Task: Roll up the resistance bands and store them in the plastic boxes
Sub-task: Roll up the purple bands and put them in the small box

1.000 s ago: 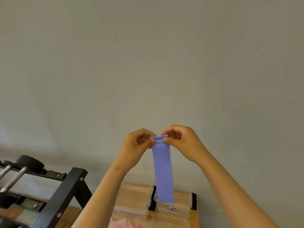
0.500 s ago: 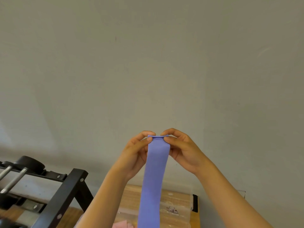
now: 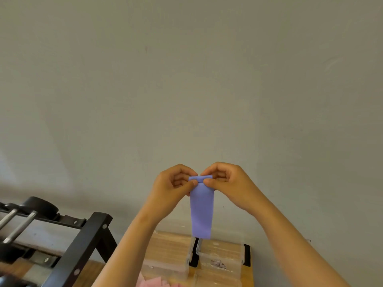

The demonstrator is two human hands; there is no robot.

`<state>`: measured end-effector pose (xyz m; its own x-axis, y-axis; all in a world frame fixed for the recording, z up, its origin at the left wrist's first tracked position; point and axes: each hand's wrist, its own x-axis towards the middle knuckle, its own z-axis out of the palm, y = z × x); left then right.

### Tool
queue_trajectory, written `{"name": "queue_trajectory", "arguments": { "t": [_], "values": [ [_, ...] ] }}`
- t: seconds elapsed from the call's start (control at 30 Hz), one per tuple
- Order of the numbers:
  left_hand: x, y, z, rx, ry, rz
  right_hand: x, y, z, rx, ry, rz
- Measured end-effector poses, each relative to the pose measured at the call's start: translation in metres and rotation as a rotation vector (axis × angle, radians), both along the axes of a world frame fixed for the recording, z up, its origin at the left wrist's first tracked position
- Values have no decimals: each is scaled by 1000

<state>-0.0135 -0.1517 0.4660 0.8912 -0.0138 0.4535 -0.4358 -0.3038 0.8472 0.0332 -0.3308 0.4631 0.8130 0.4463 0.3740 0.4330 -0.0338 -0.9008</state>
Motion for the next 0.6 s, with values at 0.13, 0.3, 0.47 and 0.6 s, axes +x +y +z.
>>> {"name": "queue_trajectory", "arguments": {
  "t": [0.13,0.3,0.47,0.6],
  "values": [
    [-2,-2,-3,31,-10,-24,-4,-1,-1,6,-32,21],
    [-9,-6,-3,-252,131,-168,-12,-1,-5,229,158,127],
    [-12,-14,-9,-608,295,-370,-17,-3,-7,438,374,261],
    [-14,-18,-10,-531,231,-294,-22,-8,-7,343,298,204]
  ]
}}
